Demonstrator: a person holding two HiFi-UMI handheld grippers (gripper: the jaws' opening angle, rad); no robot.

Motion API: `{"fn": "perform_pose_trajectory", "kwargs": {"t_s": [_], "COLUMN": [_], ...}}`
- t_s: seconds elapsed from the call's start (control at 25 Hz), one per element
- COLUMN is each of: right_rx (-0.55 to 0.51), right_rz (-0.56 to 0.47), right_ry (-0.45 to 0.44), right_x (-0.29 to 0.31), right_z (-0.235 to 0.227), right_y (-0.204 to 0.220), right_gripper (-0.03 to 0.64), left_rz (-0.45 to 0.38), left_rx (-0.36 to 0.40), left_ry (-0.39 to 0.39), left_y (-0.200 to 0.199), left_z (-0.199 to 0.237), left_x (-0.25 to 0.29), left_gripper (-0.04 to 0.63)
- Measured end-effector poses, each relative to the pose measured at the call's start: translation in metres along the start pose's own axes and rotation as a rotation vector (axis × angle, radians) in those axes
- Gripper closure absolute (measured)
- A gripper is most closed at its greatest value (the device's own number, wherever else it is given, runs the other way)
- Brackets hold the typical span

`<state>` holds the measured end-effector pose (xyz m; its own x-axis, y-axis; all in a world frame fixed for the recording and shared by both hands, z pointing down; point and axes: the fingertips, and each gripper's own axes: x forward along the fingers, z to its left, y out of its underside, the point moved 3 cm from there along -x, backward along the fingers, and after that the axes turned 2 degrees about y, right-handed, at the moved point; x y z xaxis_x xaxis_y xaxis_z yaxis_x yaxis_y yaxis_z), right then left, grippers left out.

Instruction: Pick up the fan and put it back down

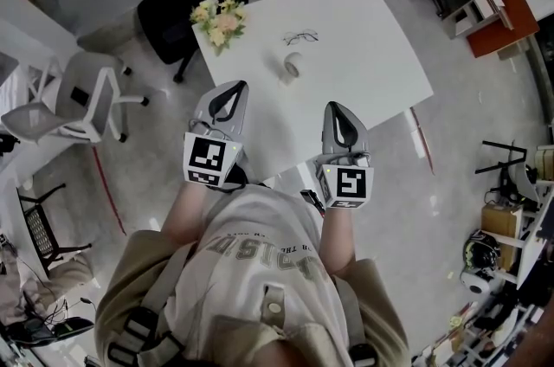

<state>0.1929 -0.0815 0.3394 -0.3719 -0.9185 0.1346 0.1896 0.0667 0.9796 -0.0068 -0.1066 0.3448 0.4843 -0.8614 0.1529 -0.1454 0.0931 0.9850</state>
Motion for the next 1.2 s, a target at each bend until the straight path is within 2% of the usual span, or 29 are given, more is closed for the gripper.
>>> {"fn": "perform_pose_trajectory", "kwargs": {"t_s": [0.72, 0.92, 1.2], "right_rx": [0.032, 0.030, 0.008], "right_rz": [-0.052, -0.014, -0.001], "right_ry": [0.002, 0.032, 0.017], "right_x": [0.0025, 0.0024, 0.0033], "right_z": [0.0037, 0.0011, 0.0023], "right_y": [-0.0080, -0.0030, -0.0002], "right_gripper": [0.615, 0.617, 0.617], "left_rz": [0.019, 0.022, 0.030], "left_rx": [0.012, 0.014, 0.014], "left_ry": [0.033, 0.042, 0.051], "left_y": [0.0011, 0.0009, 0.0026], "left_z": [0.0015, 0.0005, -0.0006], "left_x": [0.0026, 0.0037, 0.0066], "left_gripper": [0.586, 0.586, 0.586]}}
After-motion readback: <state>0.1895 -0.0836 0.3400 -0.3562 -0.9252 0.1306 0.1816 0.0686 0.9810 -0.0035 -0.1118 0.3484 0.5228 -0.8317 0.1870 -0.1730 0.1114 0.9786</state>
